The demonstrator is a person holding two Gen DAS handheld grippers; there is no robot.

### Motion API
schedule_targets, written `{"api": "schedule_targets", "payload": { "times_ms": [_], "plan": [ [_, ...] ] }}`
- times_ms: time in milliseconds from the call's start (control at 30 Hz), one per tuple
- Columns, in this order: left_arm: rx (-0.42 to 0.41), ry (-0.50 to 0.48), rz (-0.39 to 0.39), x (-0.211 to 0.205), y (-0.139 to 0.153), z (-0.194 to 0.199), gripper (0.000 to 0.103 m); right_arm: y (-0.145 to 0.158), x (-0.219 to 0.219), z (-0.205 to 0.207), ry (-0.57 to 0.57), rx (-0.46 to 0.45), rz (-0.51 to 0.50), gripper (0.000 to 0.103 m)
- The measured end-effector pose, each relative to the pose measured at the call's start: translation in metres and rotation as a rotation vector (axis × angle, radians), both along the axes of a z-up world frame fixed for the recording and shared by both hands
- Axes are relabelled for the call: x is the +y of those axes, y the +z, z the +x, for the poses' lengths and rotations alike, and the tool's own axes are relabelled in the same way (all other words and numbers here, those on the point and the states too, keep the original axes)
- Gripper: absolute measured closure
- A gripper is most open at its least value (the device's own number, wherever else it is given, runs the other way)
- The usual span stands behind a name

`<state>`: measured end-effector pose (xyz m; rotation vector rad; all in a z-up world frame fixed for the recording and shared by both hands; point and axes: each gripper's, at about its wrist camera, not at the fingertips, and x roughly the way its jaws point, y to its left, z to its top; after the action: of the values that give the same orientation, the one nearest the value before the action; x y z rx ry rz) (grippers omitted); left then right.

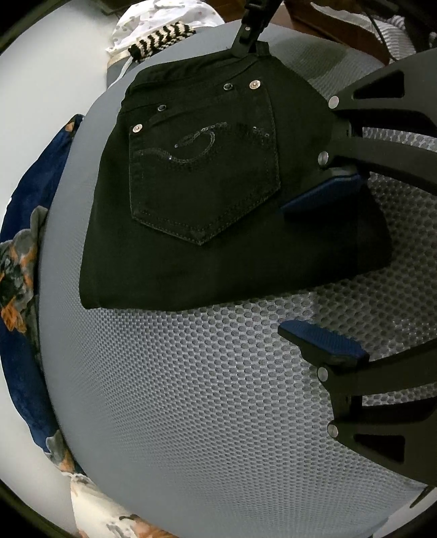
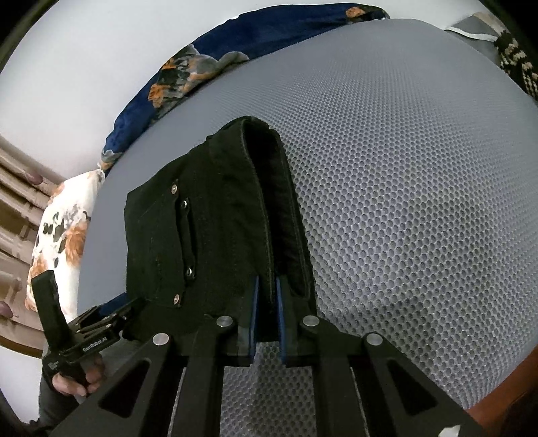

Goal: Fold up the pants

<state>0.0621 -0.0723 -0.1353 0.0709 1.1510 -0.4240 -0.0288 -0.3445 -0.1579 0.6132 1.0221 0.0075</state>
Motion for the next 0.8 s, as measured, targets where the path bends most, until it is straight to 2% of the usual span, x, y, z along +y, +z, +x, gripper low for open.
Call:
{"api": "schedule_targets", "payload": {
  "times_ms": [133,333,433,500,733,800],
  "plan": [
    [-0.005,0.004,0.001,-0.003,-0.001,-0.002,0.033,0.0,-0.001,0.0,-0.002,-0.001,0.001,0.093],
    [-0.011,0.01,0.004,-0.005,-0.001,-0.002,0.031,0.008,0.004,0.005,0.022,0.004,-0.059,0.089],
    [-0.013,0.012,0.005,-0.006,-0.001,-0.002,0.031,0.012,0.003,0.007,0.021,0.014,-0.074,0.082],
    [-0.017,0.013,0.008,-0.006,-0.001,-0.005,0.031,0.014,0.001,0.009,0.015,0.018,-0.087,0.068],
    [-0.036,0.007,0.028,-0.006,0.001,-0.006,0.031,0.019,-0.001,0.018,0.034,0.013,-0.111,0.062],
    [-0.039,0.006,0.033,-0.005,0.001,-0.006,0.031,0.02,-0.001,0.025,0.05,0.011,-0.103,0.057]
  ]
}}
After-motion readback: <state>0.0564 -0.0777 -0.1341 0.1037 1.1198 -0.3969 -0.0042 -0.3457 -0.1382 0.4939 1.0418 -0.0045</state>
